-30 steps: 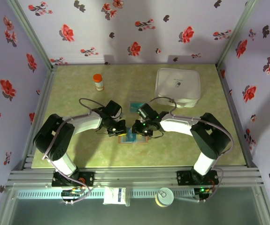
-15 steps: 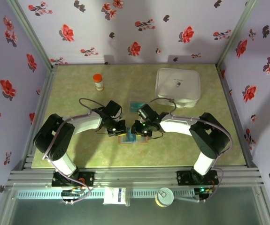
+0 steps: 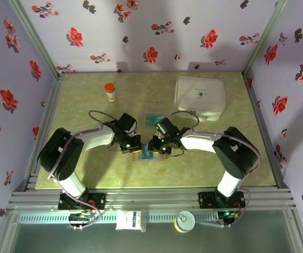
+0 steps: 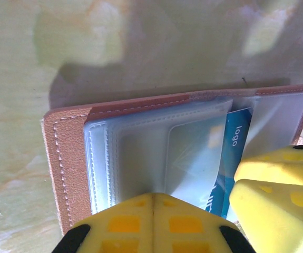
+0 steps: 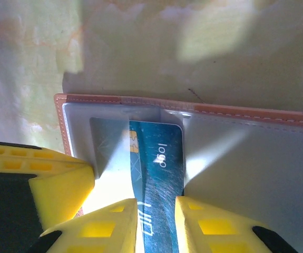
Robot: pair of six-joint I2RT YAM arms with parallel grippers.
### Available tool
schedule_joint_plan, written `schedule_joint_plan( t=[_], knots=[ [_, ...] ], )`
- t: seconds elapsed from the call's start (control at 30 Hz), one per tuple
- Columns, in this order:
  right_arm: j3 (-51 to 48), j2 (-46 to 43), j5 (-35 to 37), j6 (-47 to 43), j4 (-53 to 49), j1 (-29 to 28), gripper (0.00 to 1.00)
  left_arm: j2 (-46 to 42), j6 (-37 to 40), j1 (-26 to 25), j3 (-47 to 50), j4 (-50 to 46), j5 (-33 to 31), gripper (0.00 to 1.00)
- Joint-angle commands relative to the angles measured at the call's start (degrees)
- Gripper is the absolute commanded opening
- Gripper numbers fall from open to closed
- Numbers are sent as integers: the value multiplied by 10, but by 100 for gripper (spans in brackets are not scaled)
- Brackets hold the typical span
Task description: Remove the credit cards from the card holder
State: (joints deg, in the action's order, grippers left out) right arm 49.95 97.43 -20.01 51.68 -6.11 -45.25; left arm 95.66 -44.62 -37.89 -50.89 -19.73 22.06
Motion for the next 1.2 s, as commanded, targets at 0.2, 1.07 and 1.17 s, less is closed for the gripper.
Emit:
schedule_joint_plan(
  t=[0.2, 1.07, 1.17],
  knots=[
    [-21, -22, -22, 8, 32, 8, 27, 11, 3, -3, -6, -15, -11, 0],
    [-52, -5, -74, 43, 123, 17, 24, 14, 6, -3, -12, -21, -11, 0],
    [-57, -6, -75, 48, 136, 17, 20, 15, 6, -3, -12, -22, -11, 0]
  ],
)
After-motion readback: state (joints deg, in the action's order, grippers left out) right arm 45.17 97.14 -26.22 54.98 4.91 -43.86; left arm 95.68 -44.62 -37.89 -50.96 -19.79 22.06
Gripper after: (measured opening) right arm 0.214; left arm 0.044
